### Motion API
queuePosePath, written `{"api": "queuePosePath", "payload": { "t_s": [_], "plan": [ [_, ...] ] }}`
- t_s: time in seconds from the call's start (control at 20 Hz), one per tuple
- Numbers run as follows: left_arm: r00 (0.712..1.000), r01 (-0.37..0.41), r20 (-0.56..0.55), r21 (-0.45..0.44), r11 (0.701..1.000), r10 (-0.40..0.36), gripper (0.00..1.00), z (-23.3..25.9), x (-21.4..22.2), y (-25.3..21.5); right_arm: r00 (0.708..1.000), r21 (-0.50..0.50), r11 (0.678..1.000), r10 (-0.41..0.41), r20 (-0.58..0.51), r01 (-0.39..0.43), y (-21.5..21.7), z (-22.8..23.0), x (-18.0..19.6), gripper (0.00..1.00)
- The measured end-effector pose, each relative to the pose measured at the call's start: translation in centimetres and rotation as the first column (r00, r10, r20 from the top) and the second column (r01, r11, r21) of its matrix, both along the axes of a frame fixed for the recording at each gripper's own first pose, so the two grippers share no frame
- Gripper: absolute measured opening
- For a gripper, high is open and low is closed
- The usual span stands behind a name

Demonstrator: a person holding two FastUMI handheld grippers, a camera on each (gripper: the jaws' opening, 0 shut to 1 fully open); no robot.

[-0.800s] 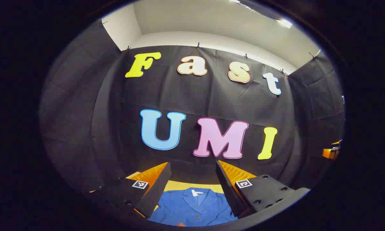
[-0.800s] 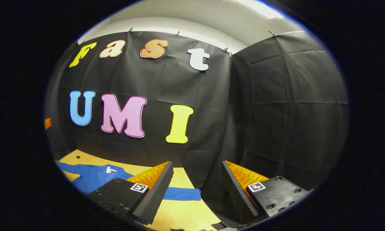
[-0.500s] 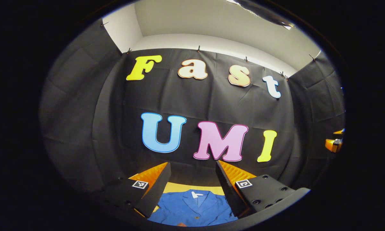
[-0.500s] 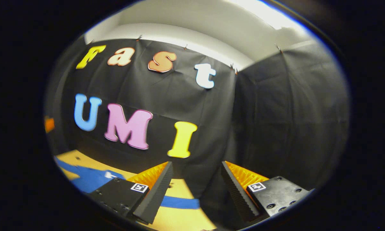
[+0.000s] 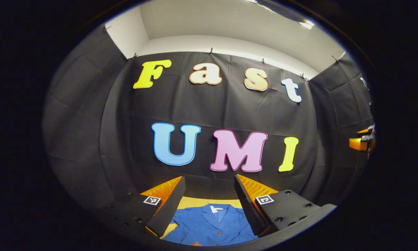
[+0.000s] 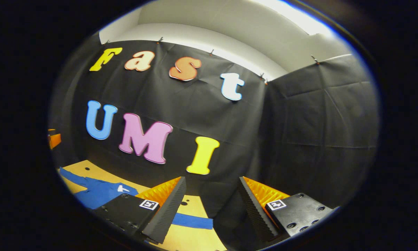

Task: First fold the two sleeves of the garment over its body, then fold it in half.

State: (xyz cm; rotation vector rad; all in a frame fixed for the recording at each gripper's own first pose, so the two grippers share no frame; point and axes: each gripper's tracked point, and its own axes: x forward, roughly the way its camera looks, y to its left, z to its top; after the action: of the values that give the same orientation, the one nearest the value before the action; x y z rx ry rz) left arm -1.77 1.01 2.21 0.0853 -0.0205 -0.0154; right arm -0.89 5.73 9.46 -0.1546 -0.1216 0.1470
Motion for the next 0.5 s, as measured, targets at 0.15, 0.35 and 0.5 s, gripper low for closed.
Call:
{"api": "queuePosePath", "payload": {
  "t_s": [0.15, 0.35, 0.5],
  "plan": [
    [1.0, 0.022, 0.007, 0.018, 1.0, -0.022, 0.81, 0.9, 0.2, -0.5, 0.992, 0.035, 0.992, 0.123, -0.014, -0.122, 5.5, 1.6, 0.4, 0.96],
    [1.0, 0.021, 0.0, 0.036, 0.999, -0.021, 0.8, 1.3, 0.6, -0.3, 0.964, 0.049, 0.972, 0.233, -0.132, -0.228, 10.1, -1.0, 2.4, 1.0],
    [1.0, 0.01, -0.007, 0.031, 0.999, -0.01, 0.8, 1.2, 0.8, -0.2, 0.923, 0.03, 0.96, 0.274, -0.271, -0.277, 11.5, -4.4, 6.5, 0.96]
  ]
}}
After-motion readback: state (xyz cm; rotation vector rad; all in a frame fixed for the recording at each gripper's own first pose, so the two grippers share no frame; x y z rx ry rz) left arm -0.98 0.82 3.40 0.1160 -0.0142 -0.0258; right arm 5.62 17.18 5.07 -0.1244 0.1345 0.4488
